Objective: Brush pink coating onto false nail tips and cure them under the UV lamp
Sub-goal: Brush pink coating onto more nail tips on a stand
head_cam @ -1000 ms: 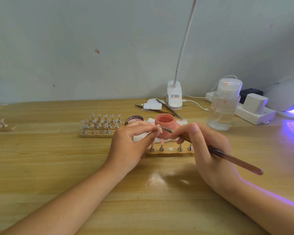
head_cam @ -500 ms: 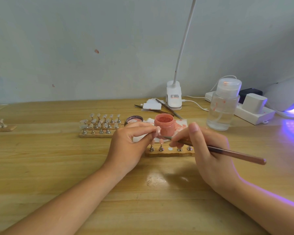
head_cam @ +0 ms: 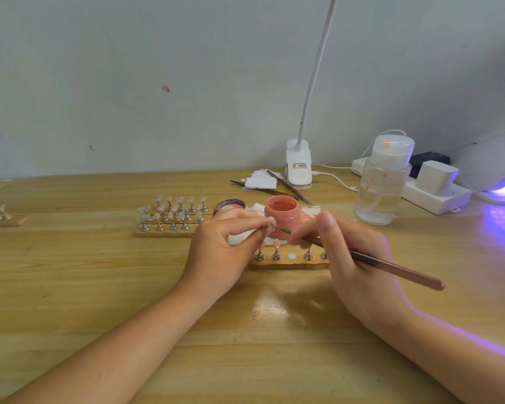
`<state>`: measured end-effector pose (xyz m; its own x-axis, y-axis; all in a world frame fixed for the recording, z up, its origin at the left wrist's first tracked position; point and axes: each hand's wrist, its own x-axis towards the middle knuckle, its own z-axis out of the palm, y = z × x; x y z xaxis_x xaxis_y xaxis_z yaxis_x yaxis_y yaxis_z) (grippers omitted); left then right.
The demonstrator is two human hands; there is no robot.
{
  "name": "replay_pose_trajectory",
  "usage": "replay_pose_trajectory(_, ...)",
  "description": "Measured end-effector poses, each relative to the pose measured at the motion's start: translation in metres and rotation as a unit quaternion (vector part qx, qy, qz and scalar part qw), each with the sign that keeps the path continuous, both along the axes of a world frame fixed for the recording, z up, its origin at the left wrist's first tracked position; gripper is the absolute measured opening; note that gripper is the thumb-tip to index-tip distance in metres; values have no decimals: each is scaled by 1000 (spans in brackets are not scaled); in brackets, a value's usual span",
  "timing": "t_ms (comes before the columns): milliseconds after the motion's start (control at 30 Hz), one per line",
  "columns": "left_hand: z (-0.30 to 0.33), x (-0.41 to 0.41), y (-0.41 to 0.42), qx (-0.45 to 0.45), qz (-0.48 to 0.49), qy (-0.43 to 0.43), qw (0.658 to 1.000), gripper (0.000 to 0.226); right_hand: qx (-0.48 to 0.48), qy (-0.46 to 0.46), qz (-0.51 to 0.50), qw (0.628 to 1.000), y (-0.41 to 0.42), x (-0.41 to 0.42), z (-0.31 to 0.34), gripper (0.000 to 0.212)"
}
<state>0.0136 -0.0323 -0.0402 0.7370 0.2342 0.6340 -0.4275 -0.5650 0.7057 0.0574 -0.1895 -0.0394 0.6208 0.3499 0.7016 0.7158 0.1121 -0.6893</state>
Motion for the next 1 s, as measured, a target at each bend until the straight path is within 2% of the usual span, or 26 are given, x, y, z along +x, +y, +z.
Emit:
replay_pose_trajectory(100,1,-1,-1,0,10,5,1000,21,19,1,-1,1000,-2,0,0,42)
replay_pose_trajectory(200,1,-2,-1,16,19,3,1000,28,-18,-41,-33,998,0,1,3,42)
replay_pose_trajectory(267,1,-2,-1,20,25,4,999,30,-34,-36,-30,998,0,2,1,44)
replay_pose_trajectory(367,2,-2,-1,18,29,5,999,36,-7,-28,-24,999,-3,2,1,47)
replay_pose_trajectory(467,2,-2,-2,21,32,5,999,33,-23,-61,-36,997,-1,2,1,44)
replay_pose_trajectory(600,1,-2,-1,19,38,-1,999,35,-35,-42,-25,998,-2,3,1,47)
replay_pose_trajectory(667,1,-2,-1,15,37,-7,999,37,-28,-46,-27,998,-5,2,3,41)
replay_pose_trajectory(733,1,-2,0,14,31,-13,999,34,-22,-51,-49,997,-6,1,9,25)
replay_pose_trajectory(800,2,-1,0,8,26,-15,1000,30,1,-24,-66,998,-5,3,17,15)
replay_pose_trajectory(900,3,-1,0,-9,18,-10,1000,24,28,36,-63,997,-4,13,30,19)
replay_pose_trajectory(1000,3,-2,0,-25,9,-4,1000,24,-9,81,-63,995,1,33,42,21)
